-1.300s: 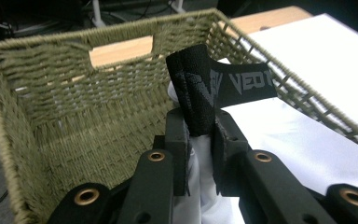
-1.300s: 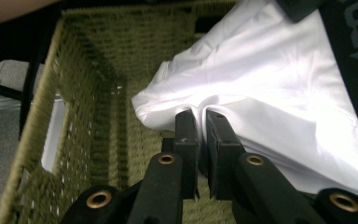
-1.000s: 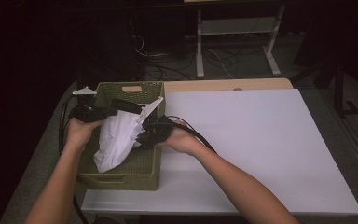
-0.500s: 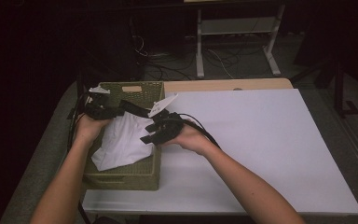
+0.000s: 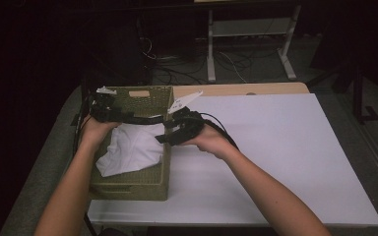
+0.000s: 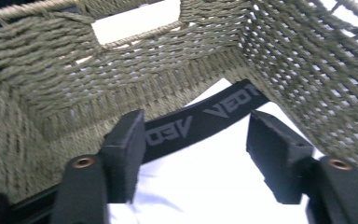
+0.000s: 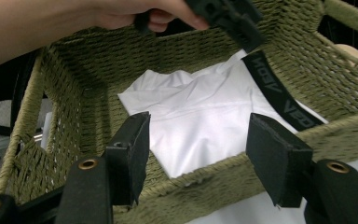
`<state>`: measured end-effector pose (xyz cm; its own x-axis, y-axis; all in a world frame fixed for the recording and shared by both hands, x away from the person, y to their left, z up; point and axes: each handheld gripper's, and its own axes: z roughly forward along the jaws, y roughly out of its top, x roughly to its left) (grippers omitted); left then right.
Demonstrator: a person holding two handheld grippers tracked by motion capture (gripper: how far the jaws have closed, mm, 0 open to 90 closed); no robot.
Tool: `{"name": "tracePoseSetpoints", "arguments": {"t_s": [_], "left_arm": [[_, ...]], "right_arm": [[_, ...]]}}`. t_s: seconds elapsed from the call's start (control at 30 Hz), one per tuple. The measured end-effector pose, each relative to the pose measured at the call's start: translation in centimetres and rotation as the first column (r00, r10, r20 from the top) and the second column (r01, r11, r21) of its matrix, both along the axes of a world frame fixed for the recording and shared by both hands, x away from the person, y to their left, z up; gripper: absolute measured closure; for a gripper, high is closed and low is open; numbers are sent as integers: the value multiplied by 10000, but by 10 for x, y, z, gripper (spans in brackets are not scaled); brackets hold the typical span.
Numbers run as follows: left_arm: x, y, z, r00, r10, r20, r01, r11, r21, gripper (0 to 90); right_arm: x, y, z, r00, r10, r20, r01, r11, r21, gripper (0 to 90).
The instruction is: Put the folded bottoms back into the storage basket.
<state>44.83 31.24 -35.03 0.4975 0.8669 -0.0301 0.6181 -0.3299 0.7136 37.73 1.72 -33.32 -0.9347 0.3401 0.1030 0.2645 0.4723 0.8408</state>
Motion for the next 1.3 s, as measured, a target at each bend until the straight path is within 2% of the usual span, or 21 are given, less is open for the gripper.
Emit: {"name": "tracePoseSetpoints", "arguments": {"t_s": [0.13, 0.37, 0.5, 0.67, 0.83, 0.93, 1.03, 1.17, 1.23, 1.3], "left_arm": [[-8, -5, 6, 9997, -235, -9, 235, 9985, -502, 271], [-29, -25, 16, 9942, -1008, 386, 1041, 9899, -963, 228], [-45, -40, 22, 9854, -1561, 680, 1637, 9785, -1257, 185], [-62, -57, 25, 9741, -2036, 980, 2156, 9674, -1330, 139], [-79, -74, 30, 9580, -2531, 1345, 2719, 9511, -1467, 120], [-89, -83, 30, 9481, -2869, 1373, 3063, 9399, -1506, 97], [-97, -91, 30, 9403, -3067, 1474, 3278, 9327, -1506, 75], [-106, -96, 27, 9335, -3265, 1484, 3481, 9246, -1549, 51], [-111, -98, 26, 9290, -3397, 1469, 3618, 9173, -1666, 29], [-115, -100, 24, 9263, -3472, 1462, 3690, 9142, -1673, 14]], "right_arm": [[1, -10, 3, 9998, -215, 29, 215, 9997, 109, 362], [3, -33, 1, 9983, -578, -53, 580, 9975, 394, 323], [3, -48, -1, 9962, -875, 7, 874, 9949, 495, 267], [2, -70, -2, 9913, -1315, -53, 1316, 9897, 565, 199], [-2, -96, -5, 9860, -1665, 22, 1660, 9837, 687, 149], [-5, -111, -7, 9850, -1721, 88, 1712, 9833, 622, 137], [-10, -125, -8, 9826, -1856, 120, 1847, 9813, 542, 132], [-18, -143, -9, 9792, -2019, 201, 2005, 9781, 561, 112], [-21, -152, -10, 9783, -2068, 136, 2058, 9770, 556, 95], [-25, -160, -12, 9773, -2110, 176, 2100, 9765, 488, 78]]}}
